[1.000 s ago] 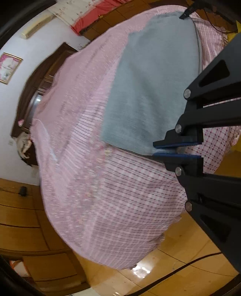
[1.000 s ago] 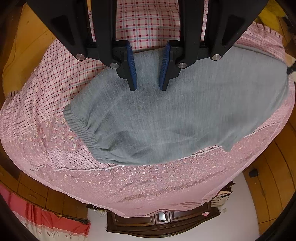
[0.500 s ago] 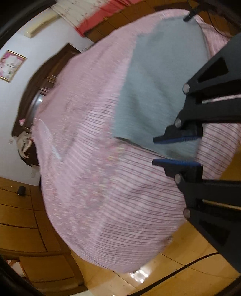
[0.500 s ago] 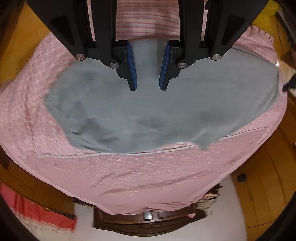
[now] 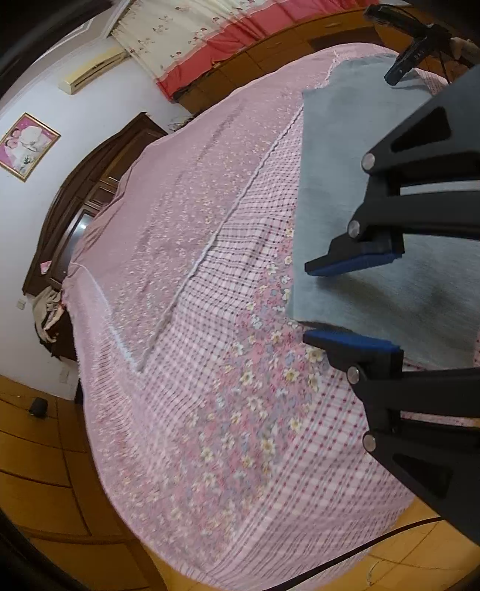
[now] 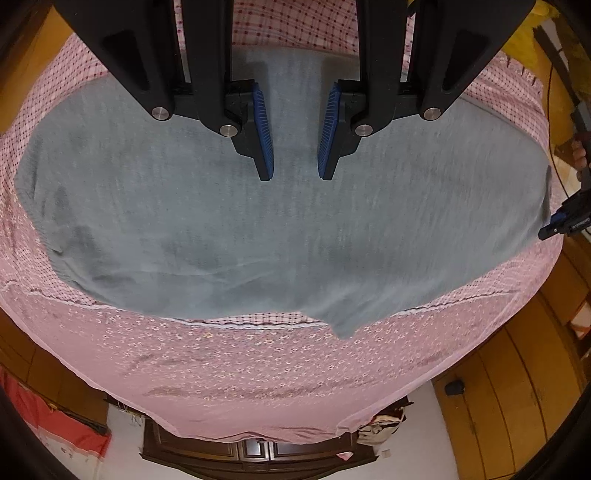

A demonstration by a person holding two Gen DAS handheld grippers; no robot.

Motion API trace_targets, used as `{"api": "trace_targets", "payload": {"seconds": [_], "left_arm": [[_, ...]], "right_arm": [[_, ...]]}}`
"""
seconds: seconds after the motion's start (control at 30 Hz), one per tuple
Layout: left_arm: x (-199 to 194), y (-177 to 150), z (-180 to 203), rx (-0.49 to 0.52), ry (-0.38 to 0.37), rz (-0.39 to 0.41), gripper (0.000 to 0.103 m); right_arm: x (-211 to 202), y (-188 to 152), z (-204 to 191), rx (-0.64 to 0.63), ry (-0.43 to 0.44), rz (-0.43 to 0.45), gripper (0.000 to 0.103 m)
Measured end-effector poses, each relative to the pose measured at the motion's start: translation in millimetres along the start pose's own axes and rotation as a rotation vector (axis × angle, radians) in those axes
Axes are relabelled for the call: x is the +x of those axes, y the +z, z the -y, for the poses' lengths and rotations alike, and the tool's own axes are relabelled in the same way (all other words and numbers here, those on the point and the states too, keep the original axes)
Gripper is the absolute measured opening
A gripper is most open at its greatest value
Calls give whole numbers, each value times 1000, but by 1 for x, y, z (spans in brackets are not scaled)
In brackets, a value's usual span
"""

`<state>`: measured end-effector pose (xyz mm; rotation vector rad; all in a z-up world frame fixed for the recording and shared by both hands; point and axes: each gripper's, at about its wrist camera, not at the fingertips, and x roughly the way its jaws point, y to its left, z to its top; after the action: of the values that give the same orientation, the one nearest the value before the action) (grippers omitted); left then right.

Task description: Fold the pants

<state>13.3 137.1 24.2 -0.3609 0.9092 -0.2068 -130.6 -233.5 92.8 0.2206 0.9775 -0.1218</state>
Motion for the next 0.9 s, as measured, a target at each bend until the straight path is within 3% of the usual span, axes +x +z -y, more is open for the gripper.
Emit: {"api": "trace_targets", "payload": {"seconds": [0.17, 0.23, 0.27, 0.3, 0.4, 0.5, 0.67, 0.77, 0.83, 0.9], "left_arm": [[3, -8, 5, 14, -32, 3, 30], [2, -11, 10, 42, -27, 15, 20], [0, -13, 12, 56, -20, 28, 9], [-2, -14, 14, 65, -11, 43, 7], [-15, -22, 26, 155, 61, 157, 5], [-16, -26, 31, 206, 148, 215, 5], [4, -21, 13, 143, 248, 166, 5], [-4, -21, 3, 63, 196, 169, 5], [-11, -20, 7, 61, 156, 180, 5], [-14, -19, 20, 97, 114, 158, 16]], "right_arm": [[3, 2, -2, -5, -2, -6, 26], [3, 2, -3, -6, 1, -6, 26], [4, 2, -4, -7, 4, -5, 26], [4, 3, -5, -8, 9, -4, 26], [6, 3, -8, -15, 13, -4, 26], [7, 2, -8, -14, 15, -5, 26], [5, 1, -5, -7, 23, -3, 26], [5, 5, -6, -7, 28, -4, 26], [4, 13, -10, -27, 29, 6, 26], [2, 23, -16, -47, 40, 32, 26]]}}
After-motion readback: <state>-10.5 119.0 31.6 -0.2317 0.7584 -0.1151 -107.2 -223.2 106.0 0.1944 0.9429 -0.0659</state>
